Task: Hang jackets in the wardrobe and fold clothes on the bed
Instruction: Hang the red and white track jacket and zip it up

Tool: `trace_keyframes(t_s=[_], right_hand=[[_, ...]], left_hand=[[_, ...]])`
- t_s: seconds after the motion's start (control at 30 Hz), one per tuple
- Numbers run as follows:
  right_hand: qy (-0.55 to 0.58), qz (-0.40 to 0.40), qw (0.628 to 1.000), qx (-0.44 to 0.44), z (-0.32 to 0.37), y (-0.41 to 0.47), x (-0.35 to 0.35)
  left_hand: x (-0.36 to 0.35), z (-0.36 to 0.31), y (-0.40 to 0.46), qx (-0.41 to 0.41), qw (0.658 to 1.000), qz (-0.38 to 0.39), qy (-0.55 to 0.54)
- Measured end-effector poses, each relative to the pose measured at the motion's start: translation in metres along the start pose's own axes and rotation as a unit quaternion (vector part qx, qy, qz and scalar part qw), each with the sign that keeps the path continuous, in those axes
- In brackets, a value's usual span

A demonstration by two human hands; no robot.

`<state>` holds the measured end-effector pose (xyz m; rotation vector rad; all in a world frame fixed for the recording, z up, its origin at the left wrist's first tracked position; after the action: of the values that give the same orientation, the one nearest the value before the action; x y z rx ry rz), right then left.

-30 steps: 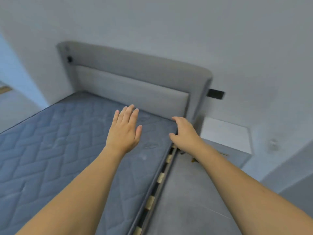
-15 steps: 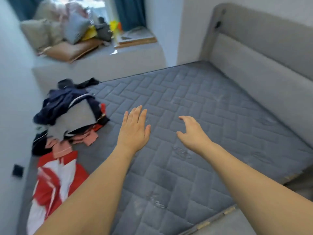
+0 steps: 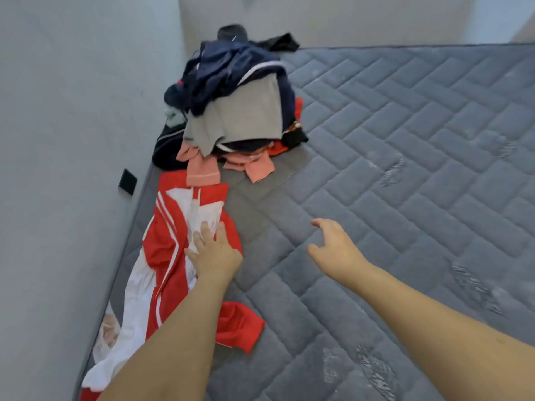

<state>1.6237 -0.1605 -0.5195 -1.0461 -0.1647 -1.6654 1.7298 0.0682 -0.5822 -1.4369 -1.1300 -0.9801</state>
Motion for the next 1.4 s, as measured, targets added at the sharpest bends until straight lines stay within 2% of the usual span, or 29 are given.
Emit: trace_keyframes(t_s=[0.1, 0.17, 0.3, 0.37, 0.43, 0.5, 0.57, 0.67, 0.73, 0.77, 0.83, 0.87, 0.93, 1.03, 1.1, 1.17, 1.23, 1.3, 1.33, 1.4], right_hand=[[0.004, 0.032, 0.999, -0.011, -0.019, 0.025, -0.061], [0.005, 0.048, 0.999, -0.017, -0.032, 0.037, -0.094], [0.014, 0.082, 0.996, -0.034, -0.061, 0.052, -0.140], [0.015, 0.088, 0.995, -0.039, -0.071, 0.059, -0.151], [0.021, 0.092, 0.994, -0.050, -0.079, 0.066, -0.156], [0.049, 0.081, 0.992, -0.079, -0.084, 0.071, -0.155], [0.078, 0.040, 0.990, -0.111, -0.087, 0.078, -0.148], [0.087, 0.015, 0.985, -0.148, -0.088, 0.086, -0.147], [0.080, 0.033, 0.977, -0.196, -0.097, 0.086, -0.155], [0.059, 0.037, 0.974, -0.217, -0.105, 0.086, -0.158], [0.000, 0.020, 0.970, -0.243, -0.122, 0.086, -0.158], [-0.014, 0.003, 0.968, -0.251, -0.130, 0.086, -0.156], [0.001, -0.043, 0.963, -0.268, -0.142, 0.087, -0.154], [0.050, -0.127, 0.951, -0.279, -0.156, 0.082, -0.156], [0.024, -0.146, 0.955, -0.256, -0.162, 0.076, -0.161], [-0.004, -0.146, 0.960, -0.237, -0.167, 0.075, -0.165], [0.009, -0.154, 0.958, -0.240, -0.170, 0.078, -0.165], [0.056, -0.186, 0.943, -0.269, -0.178, 0.078, -0.159], [0.071, -0.204, 0.932, -0.290, -0.185, 0.074, -0.155], [0.038, -0.196, 0.928, -0.314, -0.197, 0.066, -0.149]], left_hand=[[-0.064, 0.061, 0.022, 0.133, 0.988, 0.073, -0.027], [-0.105, 0.087, 0.030, 0.176, 0.977, 0.108, -0.046], [-0.139, 0.092, 0.035, 0.108, 0.991, 0.002, 0.084], [-0.144, 0.091, 0.036, 0.103, 0.992, -0.020, 0.064], [-0.148, 0.086, 0.031, 0.124, 0.992, -0.001, 0.009], [-0.157, 0.061, 0.011, 0.091, 0.994, 0.052, -0.029], [-0.171, 0.018, -0.029, 0.023, 0.987, 0.136, -0.081], [-0.197, -0.051, -0.109, -0.103, 0.937, 0.303, -0.141], [-0.194, -0.080, -0.137, -0.170, 0.911, 0.346, -0.146], [-0.183, -0.088, -0.129, -0.195, 0.924, 0.294, -0.147], [-0.156, -0.091, -0.095, -0.251, 0.955, 0.102, -0.117], [-0.152, -0.083, -0.079, -0.232, 0.965, 0.069, -0.104], [-0.162, -0.063, -0.050, -0.156, 0.981, 0.105, -0.042], [-0.168, -0.044, -0.020, -0.073, 0.994, 0.075, 0.010], [-0.172, -0.037, -0.002, -0.032, 0.997, 0.065, 0.010], [-0.178, -0.034, 0.013, -0.032, 0.998, 0.046, 0.031], [-0.179, -0.050, 0.015, -0.110, 0.993, -0.003, 0.048], [-0.180, -0.082, 0.000, -0.243, 0.969, -0.043, 0.025], [-0.185, -0.096, -0.012, -0.293, 0.955, -0.039, 0.026], [-0.201, -0.106, -0.024, -0.309, 0.948, 0.019, 0.070]])
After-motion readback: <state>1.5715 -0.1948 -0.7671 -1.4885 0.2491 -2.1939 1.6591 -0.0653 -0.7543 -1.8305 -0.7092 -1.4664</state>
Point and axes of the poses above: each hand's wrist, its own y-axis towards the middle knuckle, its own x-axis out of the back of the hand, z = x × y, the point moved 8 cm from there along y, towards the middle knuckle, and after that the axes turned 7 degrees about -z, right-handed, at the moved point
